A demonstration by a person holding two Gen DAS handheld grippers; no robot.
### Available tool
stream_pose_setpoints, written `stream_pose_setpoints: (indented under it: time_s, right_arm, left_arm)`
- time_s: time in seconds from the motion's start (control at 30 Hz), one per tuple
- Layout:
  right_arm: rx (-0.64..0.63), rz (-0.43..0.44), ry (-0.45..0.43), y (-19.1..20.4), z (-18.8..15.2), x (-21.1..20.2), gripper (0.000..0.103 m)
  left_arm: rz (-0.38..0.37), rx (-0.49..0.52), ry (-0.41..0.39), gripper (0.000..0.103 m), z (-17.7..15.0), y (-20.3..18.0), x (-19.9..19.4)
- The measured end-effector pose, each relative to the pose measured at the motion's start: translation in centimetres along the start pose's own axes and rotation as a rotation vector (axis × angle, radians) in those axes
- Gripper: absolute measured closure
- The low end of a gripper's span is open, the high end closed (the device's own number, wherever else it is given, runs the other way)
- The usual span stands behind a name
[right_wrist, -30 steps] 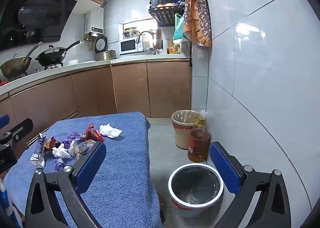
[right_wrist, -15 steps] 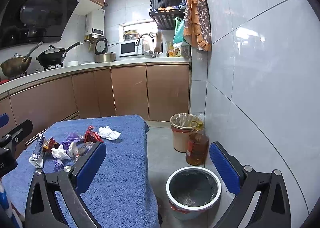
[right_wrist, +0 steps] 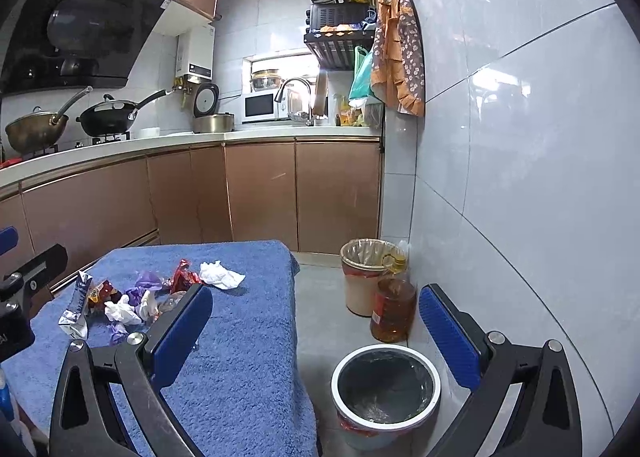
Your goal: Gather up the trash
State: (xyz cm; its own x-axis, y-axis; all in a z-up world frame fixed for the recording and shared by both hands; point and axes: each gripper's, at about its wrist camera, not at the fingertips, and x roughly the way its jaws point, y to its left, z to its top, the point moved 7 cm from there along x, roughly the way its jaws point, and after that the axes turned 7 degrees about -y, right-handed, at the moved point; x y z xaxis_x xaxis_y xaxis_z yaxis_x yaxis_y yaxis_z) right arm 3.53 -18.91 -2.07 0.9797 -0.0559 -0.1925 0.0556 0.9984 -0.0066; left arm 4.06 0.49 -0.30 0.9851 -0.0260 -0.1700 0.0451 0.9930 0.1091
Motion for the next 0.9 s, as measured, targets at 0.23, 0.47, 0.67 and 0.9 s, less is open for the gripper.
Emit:
stream_pose_setpoints:
  time_s: [0.23, 0.47, 0.67, 0.9]
  right_arm:
    - [-0.002, -0.001, -0.006, 0.0, 0.0, 0.0, 0.000]
    - [0.006, -0.003, -0.009, 0.0, 0.0, 0.1, 0.000]
    - [0.022, -0.001, -0.021, -0.5, -0.1, 0.3, 0.000]
    - [0.019, 0.016, -0.018, -0.4, -0.7, 1.0, 0.000]
  left_arm:
    - [0.003, 0.005, -0.014, 0.009, 0.4, 0.0, -0.3]
    - [0.008, 0.017, -0.036, 0.009, 0.7, -0.3, -0.4]
    - [0.001, 0.026, -0.040, 0.002, 0.6, -0.7, -0.2]
    - [-0.022, 0.029, -0.020, 0.002, 0.0, -0.9, 1.0]
